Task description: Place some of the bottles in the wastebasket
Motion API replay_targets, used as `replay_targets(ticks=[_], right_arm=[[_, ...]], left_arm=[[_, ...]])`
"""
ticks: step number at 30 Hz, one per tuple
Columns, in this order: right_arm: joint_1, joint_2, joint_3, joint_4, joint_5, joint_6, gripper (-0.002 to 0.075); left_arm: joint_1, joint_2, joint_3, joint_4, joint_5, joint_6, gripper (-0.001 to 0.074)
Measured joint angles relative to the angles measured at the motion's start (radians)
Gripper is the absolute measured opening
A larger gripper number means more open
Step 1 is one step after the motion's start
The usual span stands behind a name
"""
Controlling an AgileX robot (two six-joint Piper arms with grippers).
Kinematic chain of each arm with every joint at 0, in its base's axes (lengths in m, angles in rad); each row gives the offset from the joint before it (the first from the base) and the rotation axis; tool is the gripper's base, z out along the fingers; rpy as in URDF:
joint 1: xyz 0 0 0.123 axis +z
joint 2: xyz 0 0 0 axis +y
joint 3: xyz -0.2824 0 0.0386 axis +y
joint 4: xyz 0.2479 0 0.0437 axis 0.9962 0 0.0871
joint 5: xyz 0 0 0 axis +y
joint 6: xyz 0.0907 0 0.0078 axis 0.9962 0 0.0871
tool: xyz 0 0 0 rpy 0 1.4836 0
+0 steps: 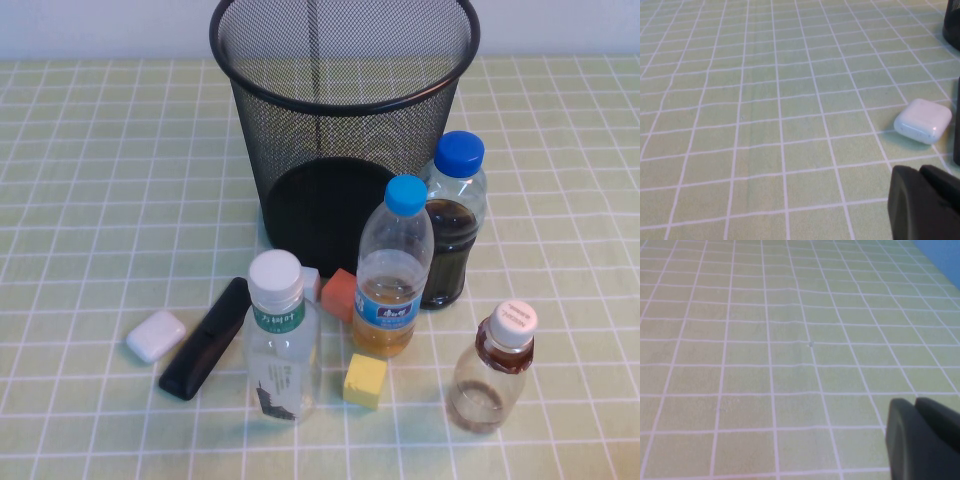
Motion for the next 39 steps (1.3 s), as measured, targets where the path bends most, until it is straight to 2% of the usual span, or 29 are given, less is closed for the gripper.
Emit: replay_targets(ticks=[4,8,11,16,19,25,32,35,39], right_arm=[[0.000,0.000,0.000,-0.037,-0.116,-0.017,-0.0007],[0.000,0.000,0.000,0.229,-0.253,0.100,-0.0007],[0.000,0.000,0.000,0.456,-0.302,0.114,-0.0007],[0.000,0.000,-0.002,0.630,-0.395,0.118,-0.0007],[0.002,0.004,-0.021,0.634,-0.300,0.120,-0.0007],[0.002,0.105,-0.217,0.616,0.143,0.089,-0.0007],[0.002,0.384,-0.513,0.427,0.572,0.054,-0.0007],[0.002,0.460,-0.576,0.365,0.636,0.048,-0.0007],[0.002,0.566,-0.619,0.400,0.621,-0.005,-0.0007]], left_arm=[[0.000,0.000,0.000,0.000,0.000,0.000,-0.0004],[0.000,0.000,0.000,0.000,0.000,0.000,-0.0004],[0.000,0.000,0.000,0.000,0.000,0.000,-0.0004],[0.000,0.000,0.000,0.000,0.000,0.000,-0.0004],[0.000,0.000,0.000,0.000,0.000,0.000,-0.0004],[0.000,0.000,0.000,0.000,0.000,0.000,-0.0004],[0.000,0.000,0.000,0.000,0.000,0.000,-0.0004],[0.000,0.000,0.000,0.000,0.000,0.000,-0.0004],[0.000,0.000,0.000,0.000,0.000,0.000,-0.0004]])
